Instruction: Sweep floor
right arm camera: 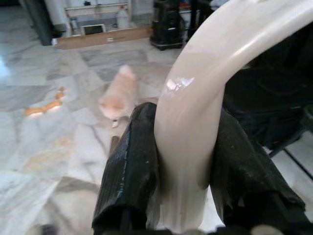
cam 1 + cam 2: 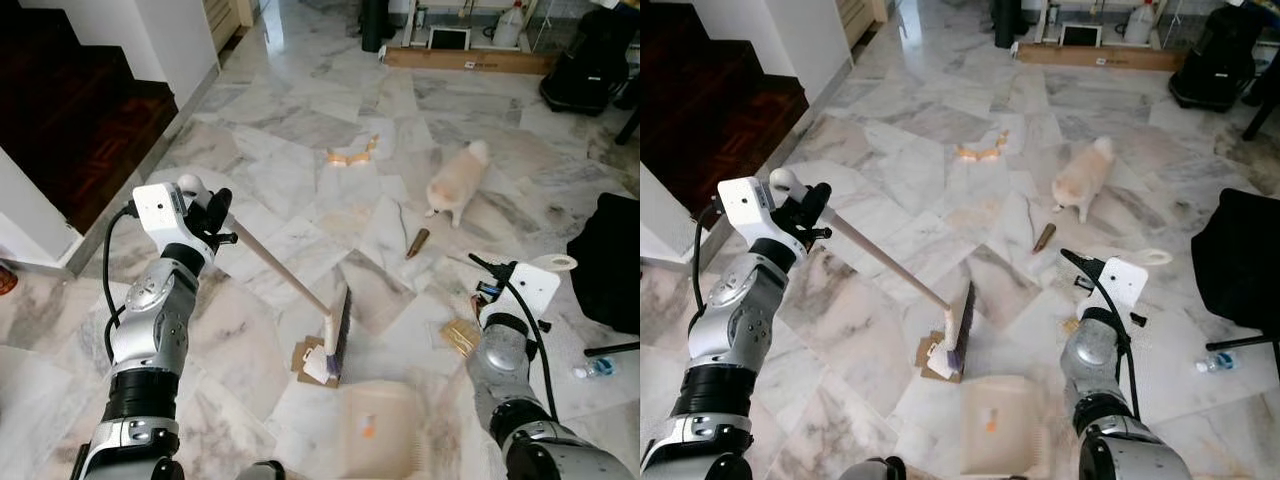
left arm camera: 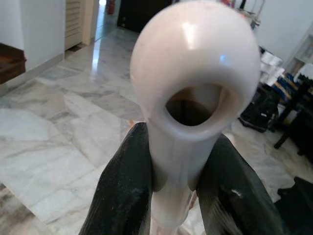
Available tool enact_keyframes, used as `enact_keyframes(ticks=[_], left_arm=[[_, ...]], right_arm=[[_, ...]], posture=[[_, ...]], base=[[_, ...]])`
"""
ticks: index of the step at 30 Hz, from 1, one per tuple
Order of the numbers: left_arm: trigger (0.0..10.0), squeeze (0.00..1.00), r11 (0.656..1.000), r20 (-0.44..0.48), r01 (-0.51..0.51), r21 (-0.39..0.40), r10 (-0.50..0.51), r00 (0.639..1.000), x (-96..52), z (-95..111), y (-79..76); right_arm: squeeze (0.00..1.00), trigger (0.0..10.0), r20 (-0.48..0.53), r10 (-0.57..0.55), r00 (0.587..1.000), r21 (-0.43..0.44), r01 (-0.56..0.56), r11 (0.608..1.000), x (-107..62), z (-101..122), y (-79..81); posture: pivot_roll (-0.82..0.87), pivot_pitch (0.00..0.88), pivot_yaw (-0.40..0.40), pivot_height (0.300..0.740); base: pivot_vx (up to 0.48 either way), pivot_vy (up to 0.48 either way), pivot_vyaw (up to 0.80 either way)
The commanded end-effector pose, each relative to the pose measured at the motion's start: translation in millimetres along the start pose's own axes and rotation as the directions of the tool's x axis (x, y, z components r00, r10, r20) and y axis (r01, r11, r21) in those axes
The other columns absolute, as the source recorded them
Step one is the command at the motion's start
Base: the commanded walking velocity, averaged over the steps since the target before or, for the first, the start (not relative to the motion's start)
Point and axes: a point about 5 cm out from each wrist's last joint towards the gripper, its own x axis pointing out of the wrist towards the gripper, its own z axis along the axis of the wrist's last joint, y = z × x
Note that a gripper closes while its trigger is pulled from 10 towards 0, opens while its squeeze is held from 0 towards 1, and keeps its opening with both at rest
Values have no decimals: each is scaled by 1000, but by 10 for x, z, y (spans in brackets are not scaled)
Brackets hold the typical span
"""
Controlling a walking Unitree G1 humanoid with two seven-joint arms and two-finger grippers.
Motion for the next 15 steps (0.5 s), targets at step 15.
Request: enact_keyframes(ticks=[15], left_arm=[[10000,0,998,153,-19,-52,27,988,79,351,8]], right_arm=[[0,10000,88,71,994,34,-74,997,58,149,-16]], posture=[[81,8,36,740]], base=[[0,0,0]])
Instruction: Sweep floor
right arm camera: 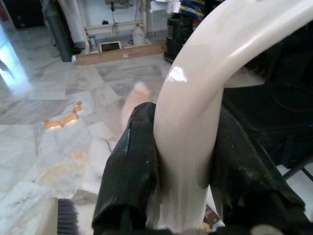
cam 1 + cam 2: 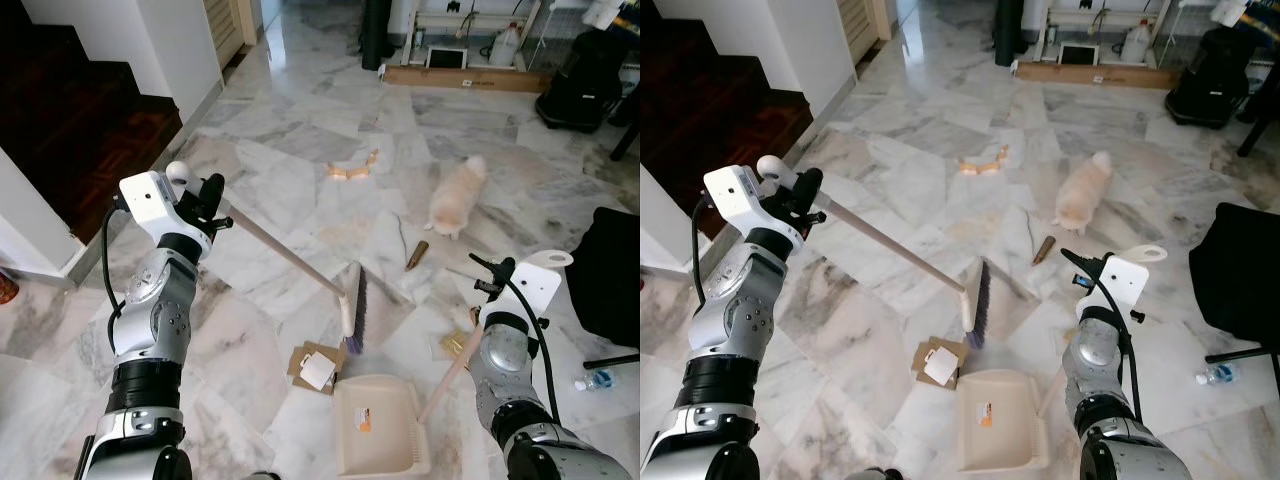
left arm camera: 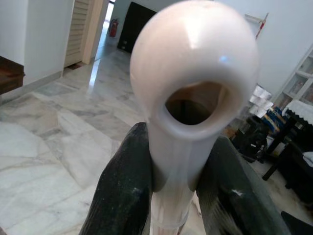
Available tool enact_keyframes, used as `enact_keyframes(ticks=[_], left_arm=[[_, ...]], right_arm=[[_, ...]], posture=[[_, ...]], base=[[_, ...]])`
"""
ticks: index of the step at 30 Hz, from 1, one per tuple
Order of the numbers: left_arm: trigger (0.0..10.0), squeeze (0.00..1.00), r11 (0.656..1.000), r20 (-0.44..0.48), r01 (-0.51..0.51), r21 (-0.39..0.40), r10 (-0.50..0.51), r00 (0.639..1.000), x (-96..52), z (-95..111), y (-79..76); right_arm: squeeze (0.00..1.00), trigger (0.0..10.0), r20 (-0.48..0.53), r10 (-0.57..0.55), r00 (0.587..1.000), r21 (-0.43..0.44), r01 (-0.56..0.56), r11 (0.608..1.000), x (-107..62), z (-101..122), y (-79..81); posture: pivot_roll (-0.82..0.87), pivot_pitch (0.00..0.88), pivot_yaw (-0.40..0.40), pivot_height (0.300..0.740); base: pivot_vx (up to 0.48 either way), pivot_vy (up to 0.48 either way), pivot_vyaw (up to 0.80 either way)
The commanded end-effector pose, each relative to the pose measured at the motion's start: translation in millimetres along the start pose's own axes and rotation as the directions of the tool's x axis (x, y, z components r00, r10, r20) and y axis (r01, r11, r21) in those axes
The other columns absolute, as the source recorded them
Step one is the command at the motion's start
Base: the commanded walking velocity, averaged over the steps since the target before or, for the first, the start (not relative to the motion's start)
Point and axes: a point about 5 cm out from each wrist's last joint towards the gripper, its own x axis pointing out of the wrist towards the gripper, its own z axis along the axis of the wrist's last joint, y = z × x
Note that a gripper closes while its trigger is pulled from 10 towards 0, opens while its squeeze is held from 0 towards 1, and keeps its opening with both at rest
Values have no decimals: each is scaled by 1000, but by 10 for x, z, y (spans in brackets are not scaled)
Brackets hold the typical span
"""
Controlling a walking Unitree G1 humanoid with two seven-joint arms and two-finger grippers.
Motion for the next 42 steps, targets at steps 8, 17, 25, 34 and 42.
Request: enact_keyframes(ticks=[8,17,25,34,42], left_arm=[[10000,0,1000,80,-6,14,5,997,34,173,24],[10000,0,999,49,-29,43,27,998,-7,100,87],[10000,0,995,23,-55,79,53,998,-54,47,182],[10000,0,994,15,-61,93,60,998,-58,29,199],[10000,0,994,15,-61,91,60,998,-53,34,200]], right_arm=[[0,10000,79,-13,997,31,10,999,45,137,-25],[0,10000,54,-72,996,53,69,996,67,122,-121],[0,10000,67,-70,995,60,66,996,45,118,-124],[0,10000,81,-59,995,87,52,995,44,149,-70],[0,10000,92,-49,994,96,41,995,46,168,-57]], posture=[[79,0,36,740],[82,28,34,740],[86,44,36,740],[89,51,36,740],[91,52,38,740]], base=[[0,0,0],[0,0,-57],[0,0,-688],[0,159,0],[0,398,-680]])
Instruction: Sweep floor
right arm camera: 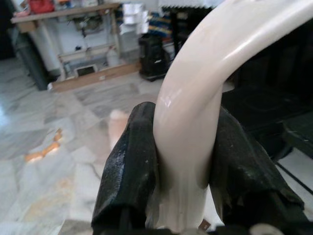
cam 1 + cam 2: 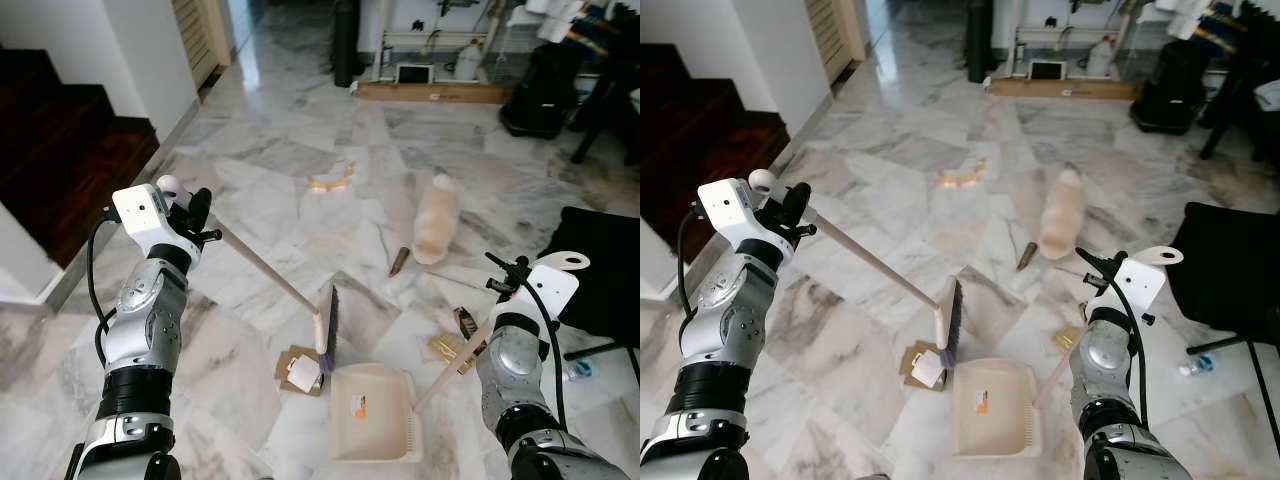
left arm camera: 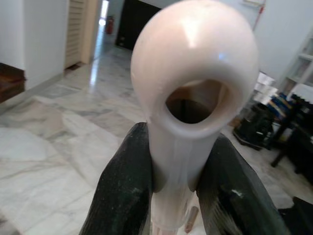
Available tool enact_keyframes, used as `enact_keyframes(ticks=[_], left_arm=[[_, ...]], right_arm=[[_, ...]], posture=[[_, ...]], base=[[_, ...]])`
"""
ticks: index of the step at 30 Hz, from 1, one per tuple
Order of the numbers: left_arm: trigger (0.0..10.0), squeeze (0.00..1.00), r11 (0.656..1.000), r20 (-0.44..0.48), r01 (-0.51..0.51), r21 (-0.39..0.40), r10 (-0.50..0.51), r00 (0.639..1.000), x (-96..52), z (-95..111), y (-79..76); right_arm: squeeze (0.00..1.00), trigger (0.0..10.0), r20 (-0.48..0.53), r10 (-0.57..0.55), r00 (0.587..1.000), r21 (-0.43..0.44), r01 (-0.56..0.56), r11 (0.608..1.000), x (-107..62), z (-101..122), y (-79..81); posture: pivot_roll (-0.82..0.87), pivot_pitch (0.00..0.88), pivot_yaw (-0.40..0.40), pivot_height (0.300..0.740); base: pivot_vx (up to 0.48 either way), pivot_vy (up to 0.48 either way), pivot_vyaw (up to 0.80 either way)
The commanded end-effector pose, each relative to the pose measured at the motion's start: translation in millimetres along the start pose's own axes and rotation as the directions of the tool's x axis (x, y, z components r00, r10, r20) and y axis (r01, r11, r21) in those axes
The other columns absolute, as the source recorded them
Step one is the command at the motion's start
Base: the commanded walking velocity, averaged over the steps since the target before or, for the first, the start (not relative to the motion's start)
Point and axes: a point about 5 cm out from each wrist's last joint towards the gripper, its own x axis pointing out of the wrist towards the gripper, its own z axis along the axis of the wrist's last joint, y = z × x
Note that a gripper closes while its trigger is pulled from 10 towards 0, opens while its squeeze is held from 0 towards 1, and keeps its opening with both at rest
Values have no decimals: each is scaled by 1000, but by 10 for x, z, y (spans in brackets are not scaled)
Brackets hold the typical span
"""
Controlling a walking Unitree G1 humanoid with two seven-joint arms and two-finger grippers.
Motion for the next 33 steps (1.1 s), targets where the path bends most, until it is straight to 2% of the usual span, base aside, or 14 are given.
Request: enact_keyframes(ticks=[1,6,11,17,28,33], left_arm=[[10000,0,1000,49,0,4,-1,999,18,107,28],[10000,0,1000,52,4,10,-4,999,18,115,27],[10000,0,1000,69,20,16,-21,997,17,146,9],[10000,0,1000,84,25,8,-26,996,18,172,-2],[10000,0,999,75,31,18,-32,997,22,164,-12],[10000,0,999,73,30,23,-31,997,22,161,-11]], right_arm=[[0,10000,55,7,998,37,-9,999,33,111,63],[0,10000,66,5,998,18,-7,1000,27,116,64],[0,10000,56,-6,998,40,3,999,29,113,65],[0,10000,59,-6,998,35,4,999,32,118,65],[0,10000,70,-15,997,34,12,999,32,132,59],[0,10000,72,-20,997,42,17,999,34,135,55]], posture=[[91,52,38,740],[93,52,40,740],[96,52,39,740],[96,52,39,740],[98,50,36,740],[97,51,35,740]], base=[[0,476,0],[0,470,0],[0,0,0],[0,0,-752],[0,0,0],[305,0,0]])
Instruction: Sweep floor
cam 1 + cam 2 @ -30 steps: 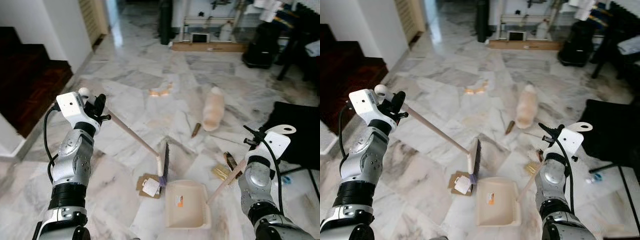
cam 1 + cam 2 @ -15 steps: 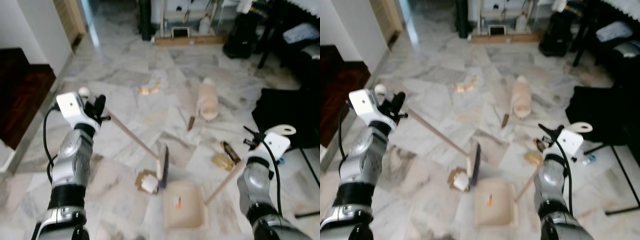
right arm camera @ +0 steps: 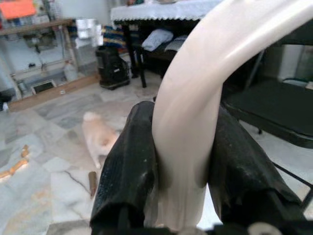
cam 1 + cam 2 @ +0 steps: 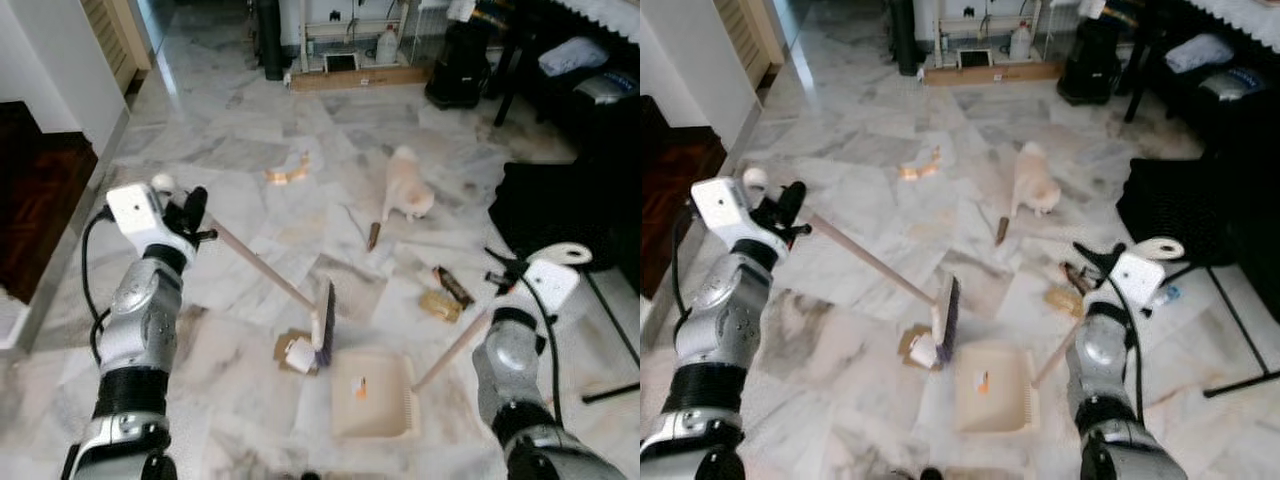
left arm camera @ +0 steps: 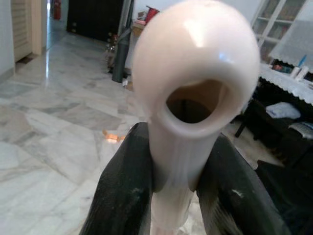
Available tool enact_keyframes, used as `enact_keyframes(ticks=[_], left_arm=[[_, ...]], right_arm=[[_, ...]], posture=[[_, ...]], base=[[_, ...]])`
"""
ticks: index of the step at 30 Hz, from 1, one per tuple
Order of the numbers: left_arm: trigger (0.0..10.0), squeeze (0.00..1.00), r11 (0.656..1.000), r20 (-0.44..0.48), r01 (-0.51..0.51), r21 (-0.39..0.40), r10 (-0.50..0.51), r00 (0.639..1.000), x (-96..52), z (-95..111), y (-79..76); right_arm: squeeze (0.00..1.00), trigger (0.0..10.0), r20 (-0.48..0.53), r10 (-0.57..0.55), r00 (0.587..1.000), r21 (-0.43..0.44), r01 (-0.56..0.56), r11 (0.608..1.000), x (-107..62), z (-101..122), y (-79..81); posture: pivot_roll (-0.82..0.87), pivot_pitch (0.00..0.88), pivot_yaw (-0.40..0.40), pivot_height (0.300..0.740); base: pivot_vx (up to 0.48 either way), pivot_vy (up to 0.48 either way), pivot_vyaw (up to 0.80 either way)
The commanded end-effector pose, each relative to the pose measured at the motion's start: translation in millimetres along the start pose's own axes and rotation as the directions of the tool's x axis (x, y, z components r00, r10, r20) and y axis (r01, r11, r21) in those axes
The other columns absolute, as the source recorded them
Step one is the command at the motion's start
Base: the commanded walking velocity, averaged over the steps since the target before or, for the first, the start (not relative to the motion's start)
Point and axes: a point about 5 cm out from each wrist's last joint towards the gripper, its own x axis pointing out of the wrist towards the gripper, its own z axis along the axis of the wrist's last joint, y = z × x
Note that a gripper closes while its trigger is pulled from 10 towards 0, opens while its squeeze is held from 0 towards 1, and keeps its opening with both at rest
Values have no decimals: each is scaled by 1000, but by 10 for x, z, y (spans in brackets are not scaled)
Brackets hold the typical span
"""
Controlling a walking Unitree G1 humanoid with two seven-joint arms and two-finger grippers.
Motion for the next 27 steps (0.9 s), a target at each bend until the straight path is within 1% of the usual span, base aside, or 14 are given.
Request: enact_keyframes(ticks=[1,27], left_arm=[[10000,0,1000,71,9,-4,-9,997,29,151,-6],[10000,0,1000,78,4,12,-5,997,38,167,12]], right_arm=[[0,10000,43,1,999,22,-2,1000,45,98,38],[0,10000,44,-4,999,32,3,999,48,102,34]], posture=[[97,51,35,740],[99,47,35,740]], base=[[337,0,0],[342,0,0]])
